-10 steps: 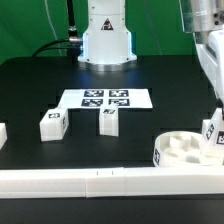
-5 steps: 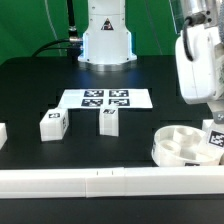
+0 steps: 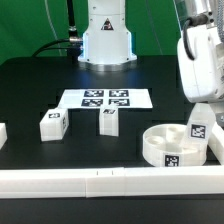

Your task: Assemble stool

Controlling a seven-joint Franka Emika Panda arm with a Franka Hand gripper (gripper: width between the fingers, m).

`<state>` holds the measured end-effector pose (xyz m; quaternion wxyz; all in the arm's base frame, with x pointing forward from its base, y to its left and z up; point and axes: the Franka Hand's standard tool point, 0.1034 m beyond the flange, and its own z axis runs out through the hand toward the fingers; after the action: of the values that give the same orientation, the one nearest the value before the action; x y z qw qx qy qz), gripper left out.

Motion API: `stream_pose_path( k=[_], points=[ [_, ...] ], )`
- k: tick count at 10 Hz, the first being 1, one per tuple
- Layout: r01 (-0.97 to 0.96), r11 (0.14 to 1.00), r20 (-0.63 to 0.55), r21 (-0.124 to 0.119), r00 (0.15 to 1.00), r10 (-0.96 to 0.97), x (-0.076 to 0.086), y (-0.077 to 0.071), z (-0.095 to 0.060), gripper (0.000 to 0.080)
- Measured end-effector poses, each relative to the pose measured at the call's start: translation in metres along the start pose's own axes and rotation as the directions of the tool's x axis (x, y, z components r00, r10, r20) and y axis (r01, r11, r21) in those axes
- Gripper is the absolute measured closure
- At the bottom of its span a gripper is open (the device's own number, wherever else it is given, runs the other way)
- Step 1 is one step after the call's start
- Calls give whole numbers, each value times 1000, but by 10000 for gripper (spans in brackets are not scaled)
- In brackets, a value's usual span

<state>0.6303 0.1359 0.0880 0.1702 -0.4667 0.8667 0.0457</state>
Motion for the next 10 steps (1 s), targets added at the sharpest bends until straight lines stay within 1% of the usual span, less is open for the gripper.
stream_pose_path(
  k=[1,2,3,4,5,7,10],
  points=[
    [63,998,7,-5,998,-63,-1,-3,-8,172],
    [138,990,13,5,990,-138,-1,-7,-18,156],
    [214,977,15,18,977,-214,3,-10,-31,156],
    [260,965,16,26,965,-261,5,-10,-43,156],
    [269,963,18,30,963,-270,5,-10,-48,151],
    [271,962,14,24,962,-271,6,-8,-44,150],
    [287,957,13,26,958,-288,7,-8,-44,150]
  ],
)
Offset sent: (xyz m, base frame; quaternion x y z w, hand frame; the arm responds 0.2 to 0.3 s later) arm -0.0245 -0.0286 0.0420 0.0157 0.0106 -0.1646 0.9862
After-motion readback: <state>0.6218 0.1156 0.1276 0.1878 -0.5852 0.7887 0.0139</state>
